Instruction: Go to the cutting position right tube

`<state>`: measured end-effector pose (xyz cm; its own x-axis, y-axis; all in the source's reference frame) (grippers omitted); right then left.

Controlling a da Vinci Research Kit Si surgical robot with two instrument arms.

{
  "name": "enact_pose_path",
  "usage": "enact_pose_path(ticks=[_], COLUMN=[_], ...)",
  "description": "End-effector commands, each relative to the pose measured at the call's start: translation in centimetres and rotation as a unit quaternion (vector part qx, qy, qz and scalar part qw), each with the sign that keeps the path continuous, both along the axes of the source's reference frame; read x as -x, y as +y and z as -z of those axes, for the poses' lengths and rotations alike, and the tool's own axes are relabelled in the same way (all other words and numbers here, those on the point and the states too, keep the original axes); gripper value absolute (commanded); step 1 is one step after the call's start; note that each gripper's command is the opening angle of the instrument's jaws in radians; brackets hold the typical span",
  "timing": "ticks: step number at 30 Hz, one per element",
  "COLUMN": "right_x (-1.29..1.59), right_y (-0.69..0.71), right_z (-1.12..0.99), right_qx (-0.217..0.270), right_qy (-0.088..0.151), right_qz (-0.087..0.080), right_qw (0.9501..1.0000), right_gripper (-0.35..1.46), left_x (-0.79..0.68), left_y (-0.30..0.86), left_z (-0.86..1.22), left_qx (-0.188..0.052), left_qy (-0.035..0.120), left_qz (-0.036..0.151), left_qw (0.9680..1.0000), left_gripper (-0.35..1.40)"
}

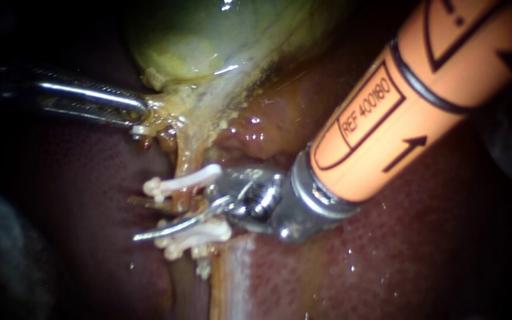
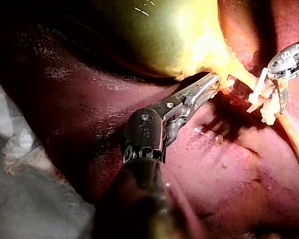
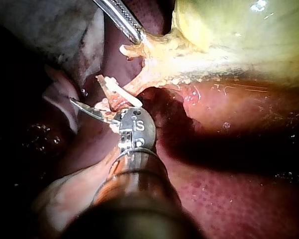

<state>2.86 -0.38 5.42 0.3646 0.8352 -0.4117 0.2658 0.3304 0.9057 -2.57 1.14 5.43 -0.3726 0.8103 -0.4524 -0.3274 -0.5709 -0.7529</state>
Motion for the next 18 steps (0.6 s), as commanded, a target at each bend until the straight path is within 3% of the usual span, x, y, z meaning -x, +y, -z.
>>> enact_pose_path(ticks=[1,5,18], right_x=[0.00,0.00,0.00], right_y=[0.02,0.08,0.07], right_z=[0.04,0.12,0.09], right_qx=[-0.003,-0.008,-0.007], right_qy=[0.003,0.009,0.009], right_qz=[-0.003,-0.007,-0.006], right_qw=[1.0000,0.9999,0.9999], right_gripper=[1.30,1.30,1.30], left_x=[0.00,0.00,0.00], left_y=[0.00,0.00,0.01], left_z=[0.00,0.00,-0.01], left_qx=[0.000,0.000,0.000], left_qy=[0.000,0.000,0.000], left_qz=[0.000,0.000,-0.001], left_qw=[1.0000,1.0000,1.0000], left_gripper=[-0.35,-0.35,-0.35])
